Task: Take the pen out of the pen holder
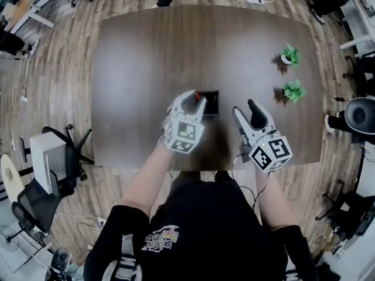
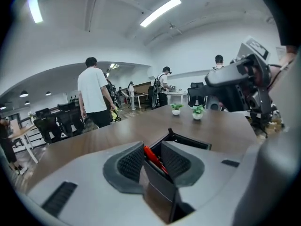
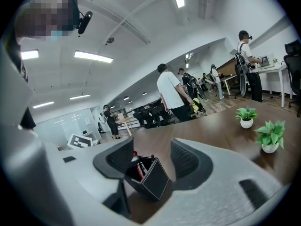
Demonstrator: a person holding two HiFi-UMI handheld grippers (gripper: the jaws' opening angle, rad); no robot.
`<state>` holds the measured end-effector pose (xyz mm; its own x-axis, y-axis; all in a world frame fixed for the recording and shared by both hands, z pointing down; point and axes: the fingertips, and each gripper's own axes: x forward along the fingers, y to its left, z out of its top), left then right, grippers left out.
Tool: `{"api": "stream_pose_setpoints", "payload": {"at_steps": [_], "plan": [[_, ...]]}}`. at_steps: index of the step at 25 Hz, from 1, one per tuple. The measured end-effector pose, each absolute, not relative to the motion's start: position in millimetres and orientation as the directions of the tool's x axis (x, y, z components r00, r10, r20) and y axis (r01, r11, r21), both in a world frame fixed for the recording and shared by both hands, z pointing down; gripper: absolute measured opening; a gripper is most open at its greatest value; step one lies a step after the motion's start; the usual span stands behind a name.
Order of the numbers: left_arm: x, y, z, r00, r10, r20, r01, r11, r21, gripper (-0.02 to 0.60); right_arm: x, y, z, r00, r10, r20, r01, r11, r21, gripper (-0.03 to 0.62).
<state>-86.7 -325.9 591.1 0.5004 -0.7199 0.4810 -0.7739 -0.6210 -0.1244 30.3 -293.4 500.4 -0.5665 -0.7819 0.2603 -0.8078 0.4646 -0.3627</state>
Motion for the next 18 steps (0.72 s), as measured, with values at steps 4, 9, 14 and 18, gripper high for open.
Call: {"api": "stream_pose_setpoints", "payload": {"at_steps": [4,9,14,18], "plan": [[-86.7,-326.0,588.4,0.487,-0.735,0.472,-0.779,-0.610,-0.147,0.064,30.9,-290.7,499.3,-0.568,-0.779,0.266,-0.807,0.464,-0.365,0.250],[-85.4,-324.9,586.7,0.484,-0.743,0.462,-0.784,-0.603,-0.148,0.054,35.2,-288.9,502.0,-0.565,-0.784,0.259,-0.807,0.459,-0.373,0.250],[-87.3,-320.4,580.1,0.487,-0.757,0.435,-0.816,-0.573,-0.082,0.038,37.1,-285.4,499.6,-0.567,-0.783,0.256,-0.804,0.458,-0.378,0.249],[-88.7,-318.1,576.6,0.493,-0.770,0.405,-0.842,-0.540,-0.001,0.029,39.7,-282.2,499.3,-0.574,-0.780,0.251,-0.798,0.463,-0.386,0.249]]}}
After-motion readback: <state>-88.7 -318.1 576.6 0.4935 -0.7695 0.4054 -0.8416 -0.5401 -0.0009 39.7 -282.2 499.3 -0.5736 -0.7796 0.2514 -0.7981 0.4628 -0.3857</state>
